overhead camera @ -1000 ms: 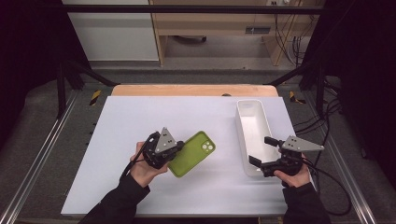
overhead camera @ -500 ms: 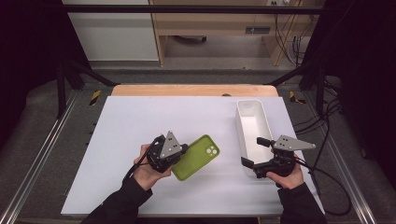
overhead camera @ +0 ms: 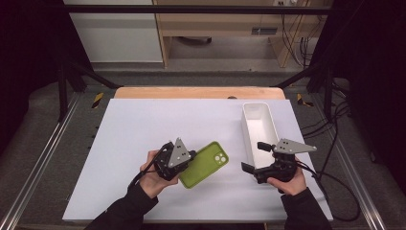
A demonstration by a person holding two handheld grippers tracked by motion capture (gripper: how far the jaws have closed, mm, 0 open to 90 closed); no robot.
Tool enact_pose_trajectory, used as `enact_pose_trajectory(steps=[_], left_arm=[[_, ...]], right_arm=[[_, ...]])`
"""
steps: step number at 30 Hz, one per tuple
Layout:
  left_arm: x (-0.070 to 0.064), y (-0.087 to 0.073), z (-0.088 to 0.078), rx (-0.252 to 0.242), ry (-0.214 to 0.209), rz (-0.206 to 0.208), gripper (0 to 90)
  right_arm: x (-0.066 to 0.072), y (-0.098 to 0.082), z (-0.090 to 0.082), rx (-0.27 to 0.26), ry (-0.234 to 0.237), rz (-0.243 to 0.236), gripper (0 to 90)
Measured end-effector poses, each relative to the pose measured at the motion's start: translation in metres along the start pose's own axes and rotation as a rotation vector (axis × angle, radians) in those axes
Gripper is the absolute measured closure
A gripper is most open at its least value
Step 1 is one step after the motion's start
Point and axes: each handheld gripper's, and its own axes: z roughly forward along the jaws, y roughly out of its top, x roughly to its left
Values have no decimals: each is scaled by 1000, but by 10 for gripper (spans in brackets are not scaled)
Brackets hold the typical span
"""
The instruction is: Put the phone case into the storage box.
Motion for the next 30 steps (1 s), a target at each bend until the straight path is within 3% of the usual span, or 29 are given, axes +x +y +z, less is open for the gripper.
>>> enact_pose_trajectory(steps=[30], left_arm=[[-4,0,-1,8,10,45,881]], right_arm=[[17,16,22,55,50,-11,9]])
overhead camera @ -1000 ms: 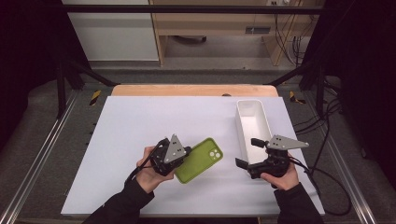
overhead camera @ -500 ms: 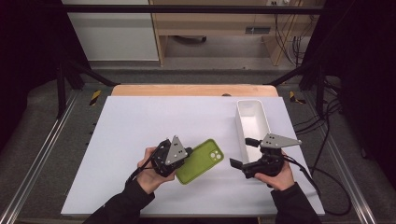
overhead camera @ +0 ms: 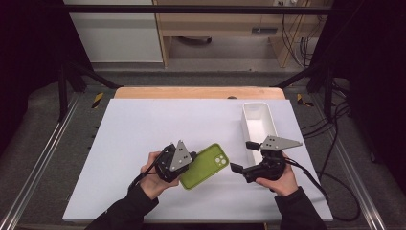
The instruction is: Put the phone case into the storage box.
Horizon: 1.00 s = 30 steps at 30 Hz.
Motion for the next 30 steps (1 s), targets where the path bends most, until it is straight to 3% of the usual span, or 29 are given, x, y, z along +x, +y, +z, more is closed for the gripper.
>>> enact_pose_trajectory(steps=[12,23,30], left_arm=[[-2,1,-2,-3,4,23,881],[-3,2,-1,-3,1,34,881],[-4,1,1,4,-5,36,881]], right_arm=[[7,12,16,33,15,-19,12],[1,15,29,57,18,13,19],[0,19,38,88,23,9,26]])
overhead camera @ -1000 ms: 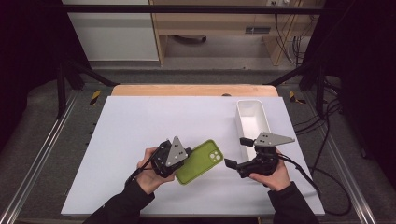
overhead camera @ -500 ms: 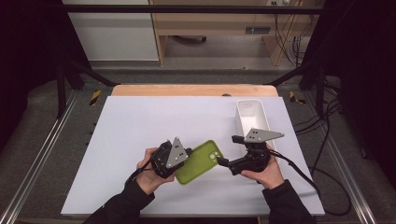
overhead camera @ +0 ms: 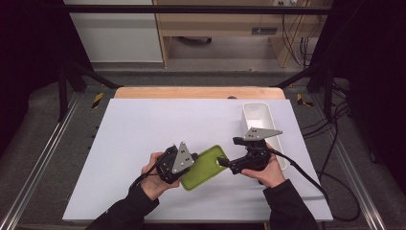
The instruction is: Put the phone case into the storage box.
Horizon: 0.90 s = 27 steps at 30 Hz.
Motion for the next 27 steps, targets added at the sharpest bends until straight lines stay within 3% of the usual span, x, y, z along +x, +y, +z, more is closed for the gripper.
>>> enact_pose_trajectory(steps=[9,24,27], left_arm=[[-1,1,-1,-7,2,2,881],[-3,2,-3,-19,4,16,881],[-3,2,-3,-20,4,16,881]], right_arm=[[-1,8,13,30,26,1,70],[-7,8,19,85,73,31,152],[-7,7,20,91,83,36,207]])
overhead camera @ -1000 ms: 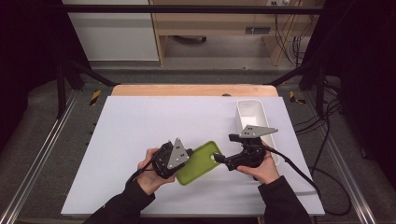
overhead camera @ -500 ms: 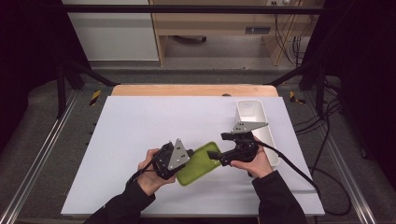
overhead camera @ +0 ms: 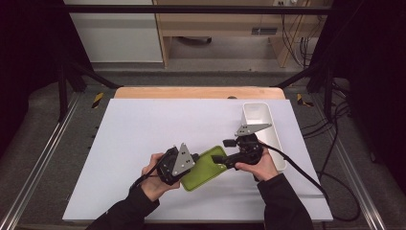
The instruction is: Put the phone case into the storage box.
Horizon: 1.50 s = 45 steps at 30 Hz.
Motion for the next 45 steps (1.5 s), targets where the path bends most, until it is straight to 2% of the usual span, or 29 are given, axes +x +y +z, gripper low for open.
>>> enact_pose_trajectory(steps=[5,13,19,27,38,45], left_arm=[[0,0,0,-1,1,3,881],[-1,0,-1,-1,7,10,881],[-1,0,0,1,5,12,881],[-2,0,0,5,16,27,882],[-3,-1,3,21,24,52,882],[-5,-2,5,27,19,67,882]], right_arm=[[-1,1,-1,-1,44,19,332],[-4,1,0,33,49,35,411],[-5,2,-2,33,81,56,560],[-6,3,-5,39,77,60,644],[-7,5,-12,38,104,86,752],[-7,5,-14,61,102,85,770]])
